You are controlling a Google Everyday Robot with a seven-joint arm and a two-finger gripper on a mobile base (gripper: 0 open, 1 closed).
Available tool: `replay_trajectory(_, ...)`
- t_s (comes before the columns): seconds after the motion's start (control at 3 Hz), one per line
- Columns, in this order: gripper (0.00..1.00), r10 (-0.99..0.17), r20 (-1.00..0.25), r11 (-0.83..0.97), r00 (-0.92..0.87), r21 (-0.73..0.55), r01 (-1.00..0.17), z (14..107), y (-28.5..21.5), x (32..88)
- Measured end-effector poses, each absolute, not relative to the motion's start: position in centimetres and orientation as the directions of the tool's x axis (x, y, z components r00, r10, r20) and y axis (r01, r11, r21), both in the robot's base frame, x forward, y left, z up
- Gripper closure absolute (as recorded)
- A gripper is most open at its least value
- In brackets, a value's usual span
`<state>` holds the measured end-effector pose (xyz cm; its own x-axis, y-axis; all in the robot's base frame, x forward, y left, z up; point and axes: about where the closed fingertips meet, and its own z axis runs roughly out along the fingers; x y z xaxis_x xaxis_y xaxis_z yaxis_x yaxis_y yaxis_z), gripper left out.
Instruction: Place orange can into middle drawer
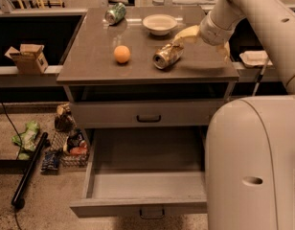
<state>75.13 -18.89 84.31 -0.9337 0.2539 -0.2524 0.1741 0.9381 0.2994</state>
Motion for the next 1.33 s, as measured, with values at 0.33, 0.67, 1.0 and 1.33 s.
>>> replay_trajectory(0.33, 0.00, 0.260, -0.239, 0.938, -0.935, 0.294, 0.185, 83.9, -18.3, 75.6)
replay_trajectory(0.67, 0.00, 0.277, -0.237, 0.937, -0.931, 0.279, 0.208, 84.4, -17.1, 76.4)
replay_trajectory(1.0, 0.00, 0.294, -0.224, 0.944, -0.929, 0.222, 0.245, 83.9, -15.7, 77.0)
replay_trajectory(1.33, 0.00, 0.301, -0.198, 0.946, -0.933, 0.184, 0.266, 82.8, -14.5, 77.2)
